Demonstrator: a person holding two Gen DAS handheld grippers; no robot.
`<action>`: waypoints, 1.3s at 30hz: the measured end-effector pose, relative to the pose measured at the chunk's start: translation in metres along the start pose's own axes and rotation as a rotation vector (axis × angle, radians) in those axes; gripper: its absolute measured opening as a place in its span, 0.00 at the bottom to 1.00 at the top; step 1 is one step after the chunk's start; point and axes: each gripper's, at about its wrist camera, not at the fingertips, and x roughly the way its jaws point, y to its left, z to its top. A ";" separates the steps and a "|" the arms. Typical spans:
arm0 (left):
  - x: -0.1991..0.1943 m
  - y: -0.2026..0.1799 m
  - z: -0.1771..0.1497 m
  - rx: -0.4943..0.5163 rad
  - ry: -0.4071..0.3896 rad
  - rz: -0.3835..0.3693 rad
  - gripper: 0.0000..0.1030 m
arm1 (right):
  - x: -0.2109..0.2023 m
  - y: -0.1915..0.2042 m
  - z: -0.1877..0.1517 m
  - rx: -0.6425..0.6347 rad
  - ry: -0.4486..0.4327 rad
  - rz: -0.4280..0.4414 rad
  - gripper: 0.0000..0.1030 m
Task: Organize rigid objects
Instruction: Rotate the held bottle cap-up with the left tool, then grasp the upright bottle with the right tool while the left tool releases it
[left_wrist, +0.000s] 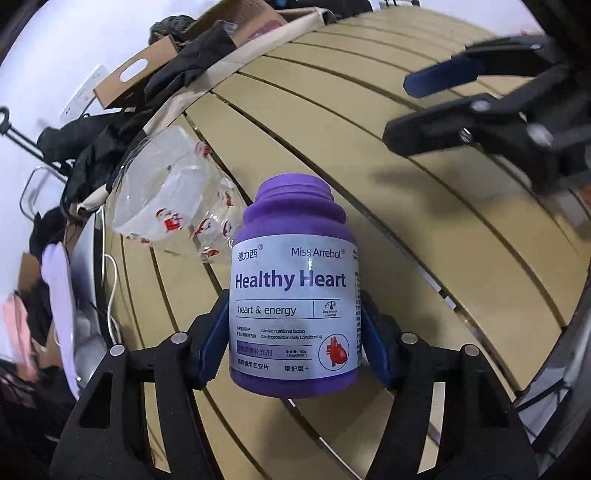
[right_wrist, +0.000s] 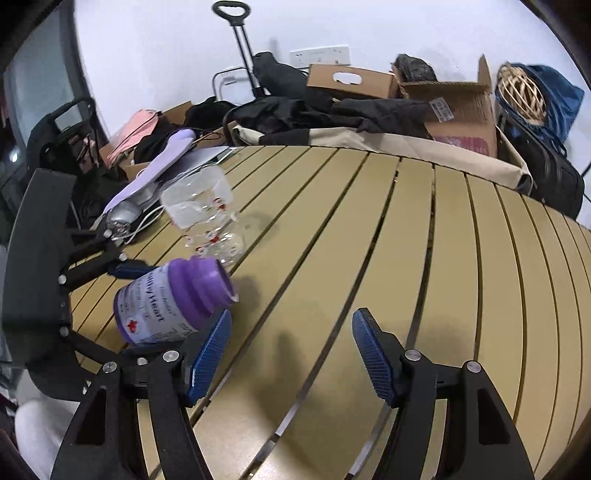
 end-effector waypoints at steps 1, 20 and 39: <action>-0.001 0.003 0.003 0.006 -0.019 0.013 0.58 | 0.000 -0.004 0.001 0.028 -0.001 0.005 0.71; -0.093 0.016 0.048 -0.040 -0.436 -0.091 0.58 | -0.005 -0.031 0.048 0.480 -0.122 0.726 0.66; -0.032 0.065 0.124 -0.110 -0.403 -0.050 0.92 | -0.006 -0.044 0.120 0.114 -0.150 -0.026 0.66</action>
